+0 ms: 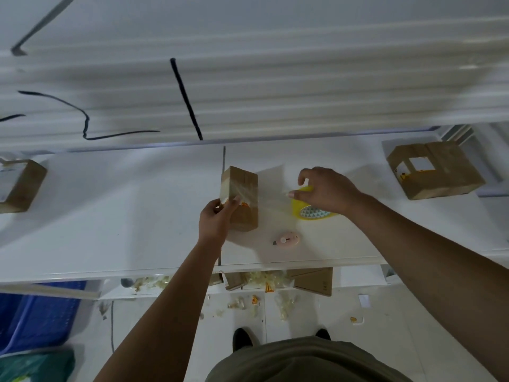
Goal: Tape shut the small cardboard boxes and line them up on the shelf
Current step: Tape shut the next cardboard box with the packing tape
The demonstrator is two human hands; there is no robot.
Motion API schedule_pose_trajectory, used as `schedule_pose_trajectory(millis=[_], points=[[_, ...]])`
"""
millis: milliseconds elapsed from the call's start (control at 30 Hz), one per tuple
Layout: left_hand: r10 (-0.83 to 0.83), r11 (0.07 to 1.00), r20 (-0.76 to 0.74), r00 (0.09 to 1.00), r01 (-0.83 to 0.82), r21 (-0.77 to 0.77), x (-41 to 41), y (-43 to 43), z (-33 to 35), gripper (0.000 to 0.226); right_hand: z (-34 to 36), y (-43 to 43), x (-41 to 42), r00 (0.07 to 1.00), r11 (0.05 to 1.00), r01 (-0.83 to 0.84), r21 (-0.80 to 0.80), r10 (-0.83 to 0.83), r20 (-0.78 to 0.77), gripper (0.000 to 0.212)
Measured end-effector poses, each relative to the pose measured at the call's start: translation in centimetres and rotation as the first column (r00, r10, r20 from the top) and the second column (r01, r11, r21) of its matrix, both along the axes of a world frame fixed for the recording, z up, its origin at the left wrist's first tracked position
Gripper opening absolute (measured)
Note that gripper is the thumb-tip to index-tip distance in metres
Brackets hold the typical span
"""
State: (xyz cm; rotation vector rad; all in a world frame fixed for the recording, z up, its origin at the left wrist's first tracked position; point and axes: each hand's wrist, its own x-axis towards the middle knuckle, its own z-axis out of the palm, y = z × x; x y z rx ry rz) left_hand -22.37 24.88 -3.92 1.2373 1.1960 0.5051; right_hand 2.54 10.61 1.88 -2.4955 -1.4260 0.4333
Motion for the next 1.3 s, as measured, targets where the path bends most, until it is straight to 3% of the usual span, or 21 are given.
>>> schedule_pose_trajectory(millis=[200,367,467,600,667,900,1033,1133,1300], points=[[-0.045,0.999,0.010,0.999,0.045,-0.004,-0.9,0.7,-0.2,0.041,-1.2,-0.9,-3.0,0.994,0.995,-0.083,0.061,0.078,0.073,0.047],[-0.071,0.997,0.002,0.997,0.071,-0.029,-1.4,0.7,-0.7,0.037,0.3,-2.0,-5.8,0.965,0.861,-0.228,0.455,0.137,0.224,0.017],[-0.078,0.997,-0.002,0.997,0.078,-0.020,-1.7,0.5,-1.0,0.036,-0.4,-2.7,-8.9,0.965,0.914,-0.262,0.309,0.242,0.101,0.018],[-0.096,0.995,-0.009,0.995,0.095,-0.010,-1.8,0.1,-1.2,0.043,-4.0,-4.0,-10.3,0.952,0.981,-0.170,-0.090,0.187,0.244,0.030],[-0.106,0.994,-0.023,0.994,0.107,0.006,-2.0,-0.1,-1.3,0.041,-5.1,-4.4,-10.4,0.958,0.979,-0.130,-0.158,0.165,0.234,0.032],[-0.163,0.987,-0.042,0.986,0.163,0.010,-2.6,-0.5,-1.5,0.036,-6.1,-4.5,-11.2,0.993,0.993,-0.058,-0.104,0.068,0.096,0.036],[-0.161,0.987,-0.025,0.987,0.161,0.018,-2.8,-0.7,-1.6,0.036,-4.0,-2.9,-12.6,0.969,0.963,0.164,0.213,-0.117,-0.216,0.026],[-0.172,0.985,0.005,0.985,0.172,0.028,-2.9,-1.0,-1.9,0.037,-2.5,-0.1,-13.1,0.938,0.889,0.296,0.350,-0.201,-0.282,0.025],[-0.173,0.984,0.019,0.985,0.172,0.057,-3.2,-1.3,-2.1,0.039,-2.4,2.9,-12.9,0.919,0.908,0.356,0.220,-0.299,-0.256,0.022]])
